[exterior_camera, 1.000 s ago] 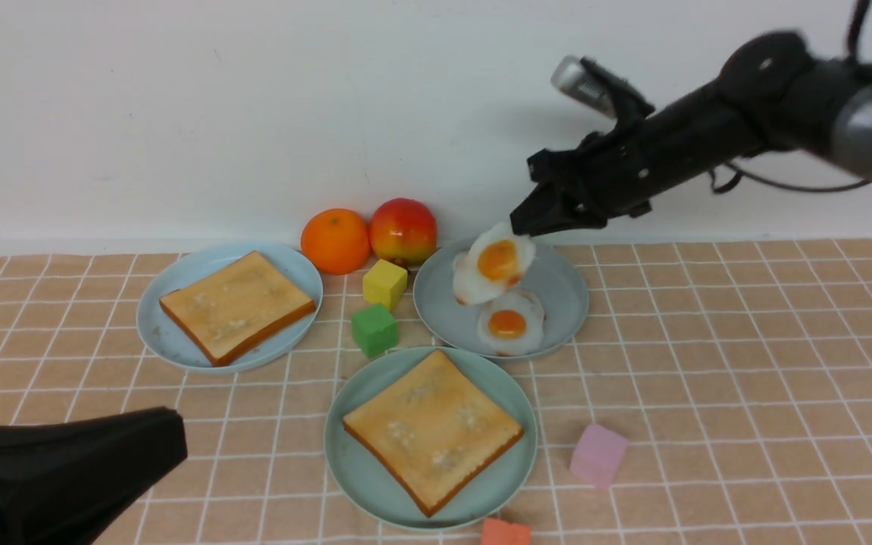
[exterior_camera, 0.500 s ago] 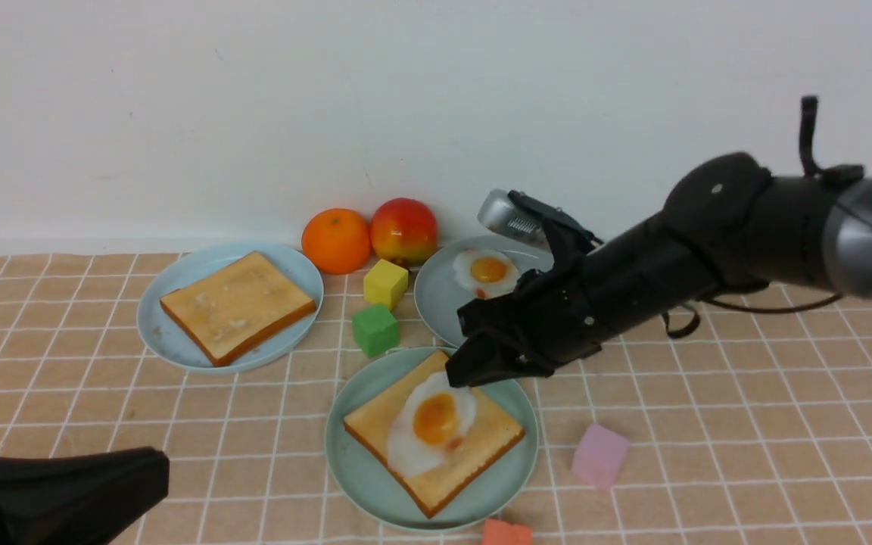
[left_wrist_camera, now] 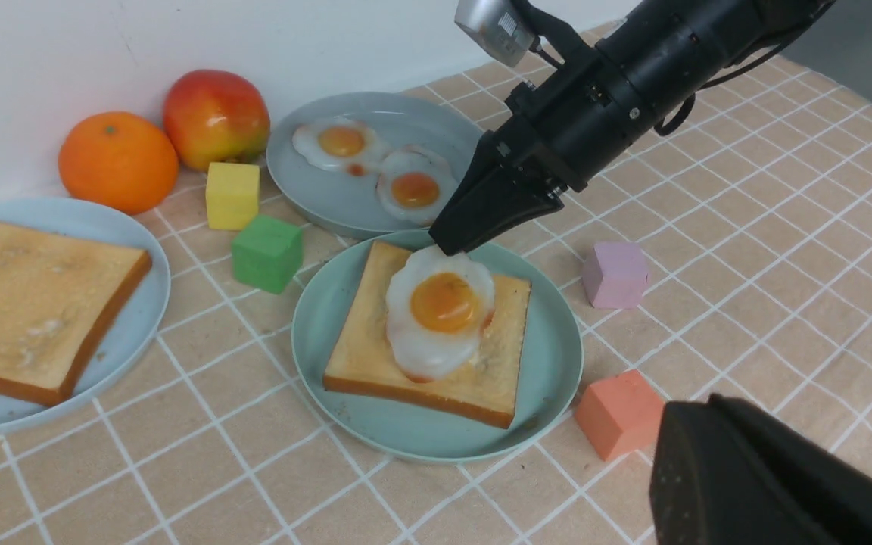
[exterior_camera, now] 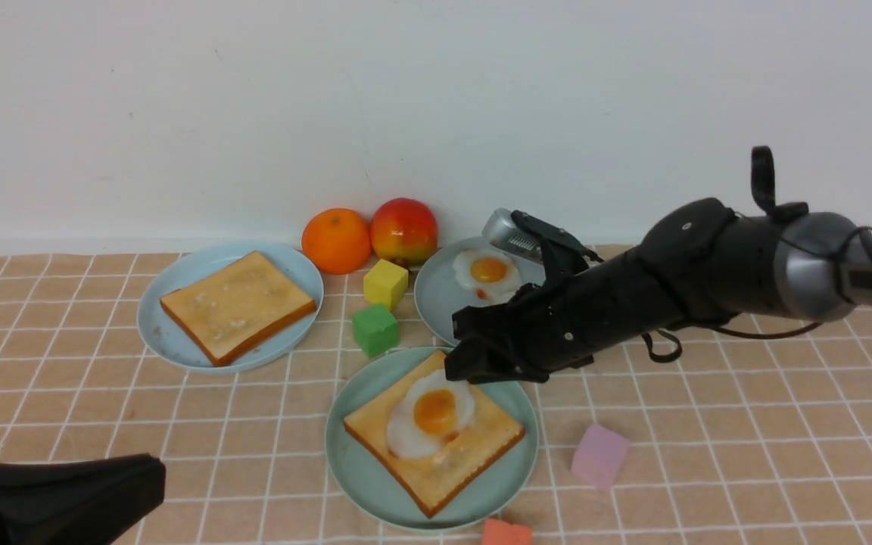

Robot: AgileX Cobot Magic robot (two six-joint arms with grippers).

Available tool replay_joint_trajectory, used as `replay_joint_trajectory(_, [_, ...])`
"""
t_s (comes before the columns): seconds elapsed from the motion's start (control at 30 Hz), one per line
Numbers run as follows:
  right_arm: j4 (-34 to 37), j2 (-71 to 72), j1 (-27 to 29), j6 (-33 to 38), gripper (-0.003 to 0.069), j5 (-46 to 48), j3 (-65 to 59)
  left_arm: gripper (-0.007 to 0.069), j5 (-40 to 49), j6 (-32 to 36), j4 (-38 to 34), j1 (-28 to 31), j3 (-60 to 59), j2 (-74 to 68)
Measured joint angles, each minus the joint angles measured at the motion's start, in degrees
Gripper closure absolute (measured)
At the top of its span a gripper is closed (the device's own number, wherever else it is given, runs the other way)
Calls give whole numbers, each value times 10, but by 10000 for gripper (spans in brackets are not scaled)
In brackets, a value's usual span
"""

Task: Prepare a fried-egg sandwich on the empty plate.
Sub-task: Use the right arm to place the fried egg on the slice of bread in the middle, then use the left arm to grab a slice of bread

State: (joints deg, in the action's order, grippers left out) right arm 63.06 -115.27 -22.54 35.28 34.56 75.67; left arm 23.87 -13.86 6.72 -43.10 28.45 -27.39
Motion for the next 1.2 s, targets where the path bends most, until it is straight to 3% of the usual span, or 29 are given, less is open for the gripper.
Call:
replay_joint_trajectory(0.1, [-42,9,22,-20,300,39,0,631,9,-27,-9,0,0,-2])
replay_joint_trajectory(0.2, [-105,38,51,-66,295,86,0,631,33,-77,-15,0,3,-22])
replay_joint_trajectory(0.37, [-263,151,92,-144,431,166,0,630,96,-114,-14,0,35,-117])
replay_joint_trajectory(0.47, [-348,249,92,-201,578,227,0,630,110,-113,-4,0,85,-223])
replay_joint_trajectory(0.6, [-385,335,92,-245,666,262,0,638,144,-102,43,5,173,-351])
replay_joint_trajectory(0.7, [-405,398,92,-257,672,294,0,638,150,-65,52,48,237,-448])
replay_joint_trajectory(0.8, [-416,444,92,-260,671,316,-2,638,150,1,26,112,288,-520])
replay_joint_trajectory(0.87, [-419,495,92,-260,668,326,-20,638,147,82,-16,187,345,-596])
replay_joint_trajectory(1.0, [-419,574,92,-260,664,319,-77,638,134,151,-30,259,414,-702])
replay_joint_trajectory(1.2, [-419,659,92,-260,659,296,-155,600,124,190,17,297,480,-784])
